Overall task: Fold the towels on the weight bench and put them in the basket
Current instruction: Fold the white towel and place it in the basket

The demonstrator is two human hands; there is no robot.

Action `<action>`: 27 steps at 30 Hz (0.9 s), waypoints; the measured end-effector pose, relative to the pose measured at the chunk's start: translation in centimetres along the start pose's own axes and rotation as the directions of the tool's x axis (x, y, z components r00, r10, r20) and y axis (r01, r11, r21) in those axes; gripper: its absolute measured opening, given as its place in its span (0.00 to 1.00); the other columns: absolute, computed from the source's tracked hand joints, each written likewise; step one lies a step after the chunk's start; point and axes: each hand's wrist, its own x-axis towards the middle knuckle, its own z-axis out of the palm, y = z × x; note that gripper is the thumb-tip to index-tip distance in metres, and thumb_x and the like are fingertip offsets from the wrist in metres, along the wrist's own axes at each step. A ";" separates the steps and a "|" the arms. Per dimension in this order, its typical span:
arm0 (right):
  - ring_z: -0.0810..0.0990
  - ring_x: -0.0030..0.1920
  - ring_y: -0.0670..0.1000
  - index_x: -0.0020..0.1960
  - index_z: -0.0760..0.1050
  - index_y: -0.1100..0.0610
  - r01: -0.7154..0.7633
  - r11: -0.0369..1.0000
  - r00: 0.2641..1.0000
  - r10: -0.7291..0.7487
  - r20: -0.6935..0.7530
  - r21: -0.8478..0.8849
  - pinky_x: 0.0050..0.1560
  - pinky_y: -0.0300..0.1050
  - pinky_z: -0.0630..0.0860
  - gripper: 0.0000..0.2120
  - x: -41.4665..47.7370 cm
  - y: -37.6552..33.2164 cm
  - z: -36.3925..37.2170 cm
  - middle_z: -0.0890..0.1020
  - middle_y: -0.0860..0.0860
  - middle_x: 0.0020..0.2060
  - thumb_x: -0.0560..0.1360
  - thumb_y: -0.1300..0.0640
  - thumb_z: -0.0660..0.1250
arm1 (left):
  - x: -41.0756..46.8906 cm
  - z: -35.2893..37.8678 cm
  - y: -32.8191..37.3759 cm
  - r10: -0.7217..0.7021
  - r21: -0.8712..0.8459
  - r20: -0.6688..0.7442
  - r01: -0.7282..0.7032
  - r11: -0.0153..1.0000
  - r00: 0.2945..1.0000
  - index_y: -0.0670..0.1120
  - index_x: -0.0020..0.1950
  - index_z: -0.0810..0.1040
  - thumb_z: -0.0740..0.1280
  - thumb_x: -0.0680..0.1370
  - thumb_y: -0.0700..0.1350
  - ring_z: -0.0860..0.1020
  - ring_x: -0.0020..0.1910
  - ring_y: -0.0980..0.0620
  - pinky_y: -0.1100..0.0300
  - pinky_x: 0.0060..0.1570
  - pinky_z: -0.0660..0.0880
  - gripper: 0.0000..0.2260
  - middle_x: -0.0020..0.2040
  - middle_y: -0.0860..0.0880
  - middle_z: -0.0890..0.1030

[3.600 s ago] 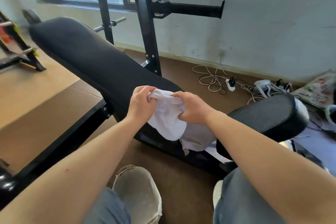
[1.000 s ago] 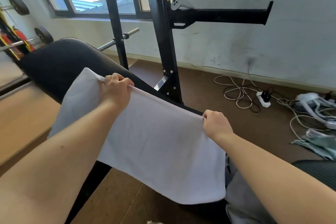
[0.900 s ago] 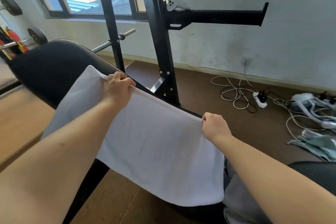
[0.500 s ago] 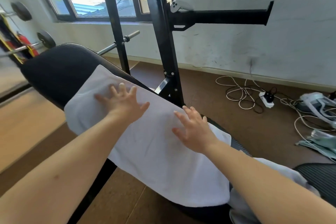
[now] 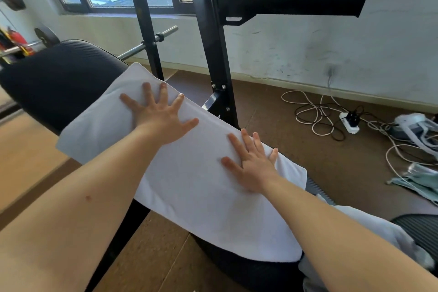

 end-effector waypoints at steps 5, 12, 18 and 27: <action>0.30 0.81 0.51 0.78 0.35 0.29 -0.027 1.000 0.999 0.027 0.033 -0.008 0.73 0.76 0.35 0.35 0.3 0.1 -0.5 0.35 0.41 0.81 0.75 0.23 0.43 | 0.5 -0.3 -0.3 0.060 -0.146 -0.102 -0.074 0.986 0.993 0.62 0.80 0.57 0.47 0.76 0.74 0.45 0.82 0.43 0.20 0.67 0.41 0.34 0.83 0.50 0.53; 0.30 0.81 0.53 0.82 0.42 0.38 0.146 0.989 0.985 -0.147 -0.092 -0.017 0.75 0.75 0.38 0.35 -0.5 -3.3 -0.4 0.36 0.47 0.83 0.80 0.29 0.48 | -1.1 -0.9 -3.6 -0.135 -0.182 -0.147 0.108 0.977 0.980 0.56 0.77 0.65 0.54 0.79 0.66 0.54 0.80 0.41 0.26 0.71 0.48 0.29 0.80 0.45 0.61; 0.27 0.80 0.51 0.80 0.36 0.32 0.257 0.965 0.966 -0.258 -0.001 -0.059 0.72 0.76 0.32 0.38 0.6 -8.2 -0.1 0.33 0.43 0.81 0.76 0.24 0.48 | -1.4 0.0 -6.2 -0.050 -0.177 -0.117 0.029 0.984 0.992 0.60 0.81 0.55 0.49 0.78 0.71 0.44 0.82 0.42 0.29 0.74 0.38 0.33 0.84 0.48 0.49; 0.26 0.79 0.53 0.80 0.32 0.34 0.188 0.979 0.980 -0.183 0.072 -0.079 0.73 0.77 0.33 0.40 1.3 -8.8 -1.3 0.30 0.43 0.80 0.76 0.23 0.47 | -2.0 -0.1 -9.6 0.030 -0.379 -0.279 -0.139 0.915 0.960 0.54 0.76 0.71 0.60 0.80 0.61 0.60 0.80 0.45 0.40 0.79 0.47 0.25 0.79 0.47 0.67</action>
